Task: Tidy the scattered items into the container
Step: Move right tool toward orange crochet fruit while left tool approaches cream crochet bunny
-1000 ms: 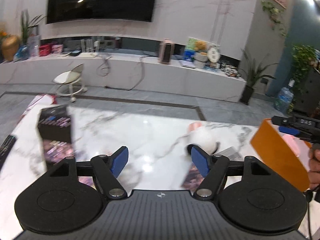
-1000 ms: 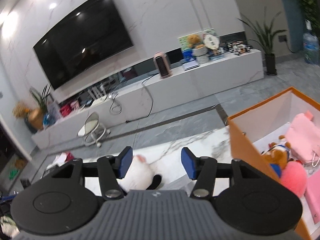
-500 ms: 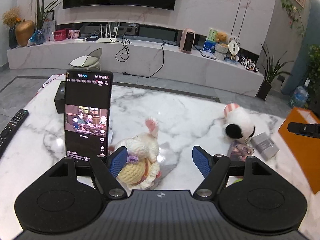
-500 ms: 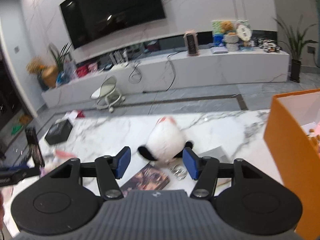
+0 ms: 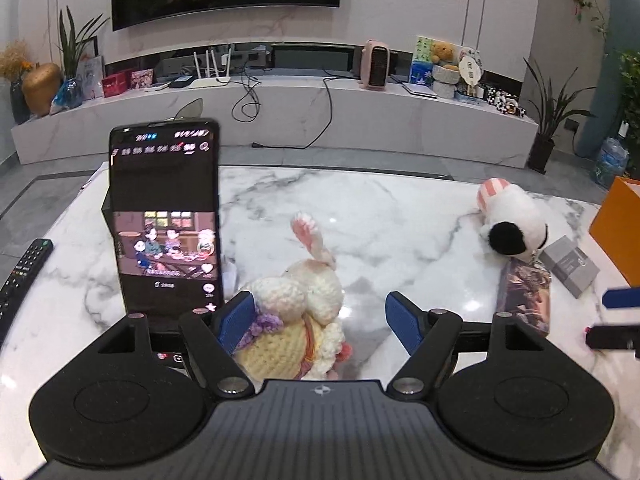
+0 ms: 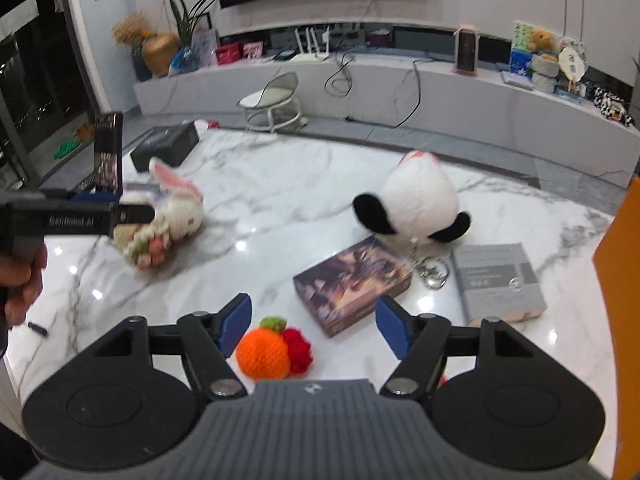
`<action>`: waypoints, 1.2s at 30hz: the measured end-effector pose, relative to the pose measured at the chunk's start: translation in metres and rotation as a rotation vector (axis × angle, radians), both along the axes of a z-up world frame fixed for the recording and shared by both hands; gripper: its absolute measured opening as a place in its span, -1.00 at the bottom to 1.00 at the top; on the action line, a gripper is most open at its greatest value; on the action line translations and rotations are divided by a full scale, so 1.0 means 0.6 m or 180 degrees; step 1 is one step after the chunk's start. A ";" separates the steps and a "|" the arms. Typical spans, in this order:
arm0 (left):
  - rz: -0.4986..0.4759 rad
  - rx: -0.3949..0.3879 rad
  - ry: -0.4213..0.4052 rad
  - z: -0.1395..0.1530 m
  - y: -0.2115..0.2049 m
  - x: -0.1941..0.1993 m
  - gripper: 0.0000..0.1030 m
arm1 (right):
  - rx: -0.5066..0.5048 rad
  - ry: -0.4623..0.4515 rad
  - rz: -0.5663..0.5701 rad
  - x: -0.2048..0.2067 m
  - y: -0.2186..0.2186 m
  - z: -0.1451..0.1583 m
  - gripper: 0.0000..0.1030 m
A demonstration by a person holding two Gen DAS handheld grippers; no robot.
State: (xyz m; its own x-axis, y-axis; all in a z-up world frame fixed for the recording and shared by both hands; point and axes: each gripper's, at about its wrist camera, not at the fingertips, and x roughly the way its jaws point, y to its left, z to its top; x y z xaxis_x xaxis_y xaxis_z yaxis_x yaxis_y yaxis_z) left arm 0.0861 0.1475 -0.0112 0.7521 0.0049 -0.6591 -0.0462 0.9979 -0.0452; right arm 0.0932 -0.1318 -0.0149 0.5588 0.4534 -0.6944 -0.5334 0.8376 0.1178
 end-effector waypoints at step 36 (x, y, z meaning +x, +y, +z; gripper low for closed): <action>0.0040 0.0071 0.0070 -0.005 -0.004 0.017 0.68 | -0.0196 0.0260 0.0225 -0.012 0.057 -0.058 0.39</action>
